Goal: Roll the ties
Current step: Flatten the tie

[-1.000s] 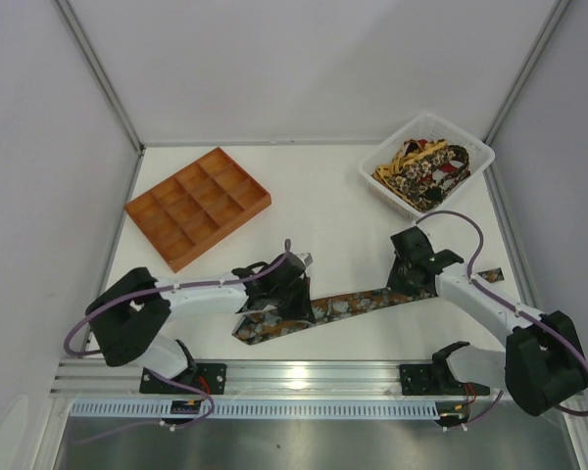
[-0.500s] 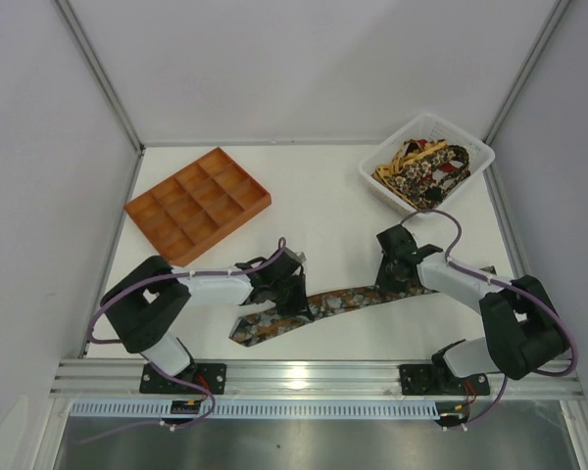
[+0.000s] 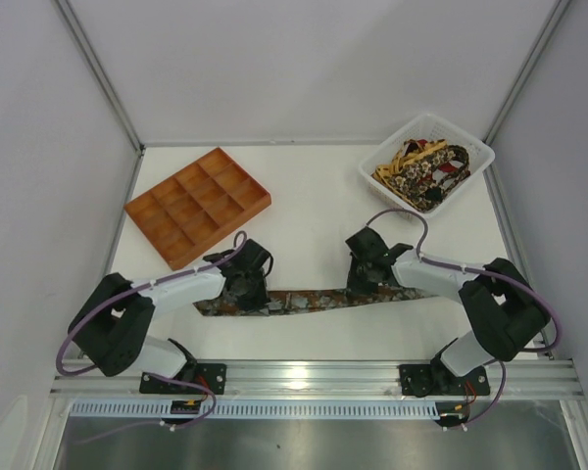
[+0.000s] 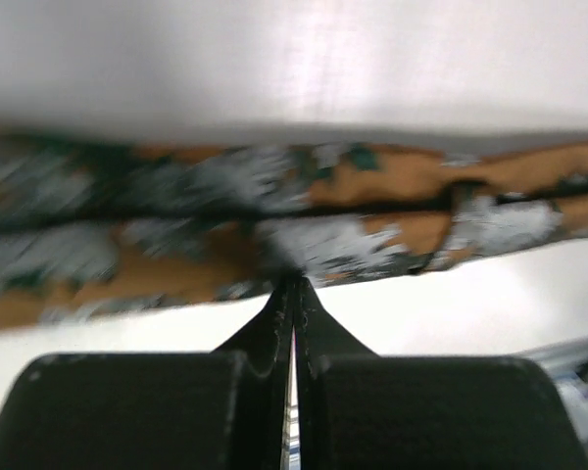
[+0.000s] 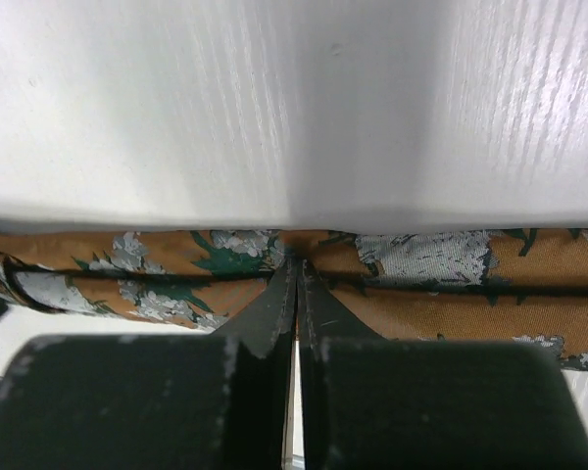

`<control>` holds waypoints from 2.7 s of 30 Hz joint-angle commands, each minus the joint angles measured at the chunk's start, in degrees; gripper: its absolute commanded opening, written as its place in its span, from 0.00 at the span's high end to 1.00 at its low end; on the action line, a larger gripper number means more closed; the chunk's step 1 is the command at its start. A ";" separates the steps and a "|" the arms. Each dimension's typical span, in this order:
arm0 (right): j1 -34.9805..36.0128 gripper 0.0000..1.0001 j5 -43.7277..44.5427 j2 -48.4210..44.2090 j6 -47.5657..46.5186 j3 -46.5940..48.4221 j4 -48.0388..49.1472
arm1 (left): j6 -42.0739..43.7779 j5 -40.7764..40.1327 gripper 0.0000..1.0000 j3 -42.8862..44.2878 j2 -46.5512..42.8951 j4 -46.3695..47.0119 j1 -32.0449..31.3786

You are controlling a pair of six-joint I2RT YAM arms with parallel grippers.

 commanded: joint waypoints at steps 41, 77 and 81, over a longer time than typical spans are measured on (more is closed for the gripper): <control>-13.37 1.00 8.96 -20.42 7.58 1.88 -31.32 | 25.71 24.05 0.90 56.53 37.30 2.51 -10.37; -9.50 1.00 6.41 -9.78 6.88 -3.58 -14.78 | 21.12 9.63 0.92 64.62 47.08 -9.96 -11.69; -11.43 1.00 7.37 -15.93 5.74 -1.73 -21.53 | 22.26 6.56 0.88 65.67 41.37 -10.31 -9.93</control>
